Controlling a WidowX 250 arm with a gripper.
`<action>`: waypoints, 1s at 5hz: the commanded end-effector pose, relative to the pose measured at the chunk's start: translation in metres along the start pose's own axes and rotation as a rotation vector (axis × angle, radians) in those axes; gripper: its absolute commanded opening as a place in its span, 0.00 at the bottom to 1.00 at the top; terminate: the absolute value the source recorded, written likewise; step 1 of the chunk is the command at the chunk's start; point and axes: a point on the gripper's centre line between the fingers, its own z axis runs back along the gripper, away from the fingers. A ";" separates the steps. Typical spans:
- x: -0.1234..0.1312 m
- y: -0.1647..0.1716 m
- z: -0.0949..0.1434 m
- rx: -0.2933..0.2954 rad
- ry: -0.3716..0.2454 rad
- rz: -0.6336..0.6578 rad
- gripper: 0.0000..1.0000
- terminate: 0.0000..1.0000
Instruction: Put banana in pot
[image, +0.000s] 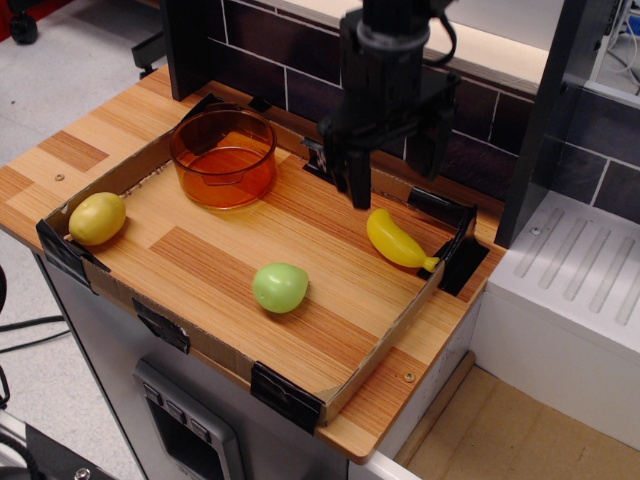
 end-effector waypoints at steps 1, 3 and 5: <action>0.004 -0.007 -0.011 -0.024 -0.048 0.008 1.00 0.00; -0.001 -0.005 -0.028 -0.118 -0.040 -0.012 1.00 0.00; 0.006 -0.005 -0.041 -0.080 -0.037 0.040 1.00 0.00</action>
